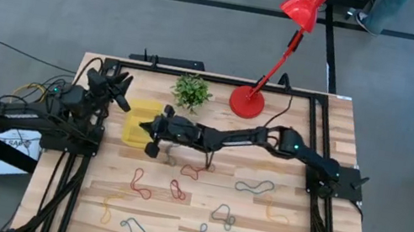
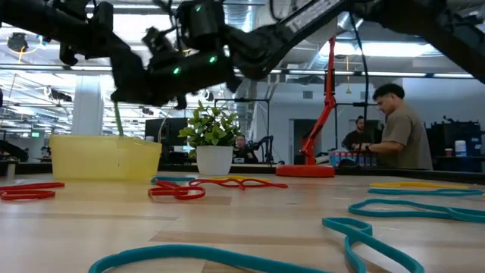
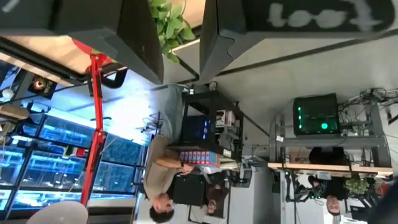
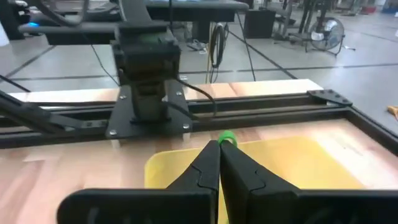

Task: Pick and place items into bin
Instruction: Put the green rubber band into the yellow bin

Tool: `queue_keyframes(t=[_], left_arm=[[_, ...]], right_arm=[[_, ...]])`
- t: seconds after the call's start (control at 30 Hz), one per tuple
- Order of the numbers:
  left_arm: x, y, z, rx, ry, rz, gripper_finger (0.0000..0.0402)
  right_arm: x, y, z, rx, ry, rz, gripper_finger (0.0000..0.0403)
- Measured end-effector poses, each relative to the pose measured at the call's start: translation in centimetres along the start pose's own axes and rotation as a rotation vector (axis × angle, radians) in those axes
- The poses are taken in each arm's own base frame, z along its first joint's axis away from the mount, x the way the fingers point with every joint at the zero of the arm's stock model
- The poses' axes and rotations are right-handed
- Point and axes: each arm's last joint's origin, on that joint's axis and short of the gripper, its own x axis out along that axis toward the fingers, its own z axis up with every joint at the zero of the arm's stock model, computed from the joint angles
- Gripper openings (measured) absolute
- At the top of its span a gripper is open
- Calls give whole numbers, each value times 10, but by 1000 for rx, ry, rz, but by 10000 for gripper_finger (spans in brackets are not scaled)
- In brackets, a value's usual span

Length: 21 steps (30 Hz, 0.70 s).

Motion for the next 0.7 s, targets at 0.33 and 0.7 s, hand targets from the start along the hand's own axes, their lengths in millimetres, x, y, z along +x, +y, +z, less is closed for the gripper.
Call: queue_keyframes(t=[0.33,0.7], left_arm=[[-2,3,-9,46,74,9,93],[-2,3,-10,40,83,11,93]], right_arm=[[7,6,-12,16,126,12,12],[5,10,-11,12,140,22,82]])
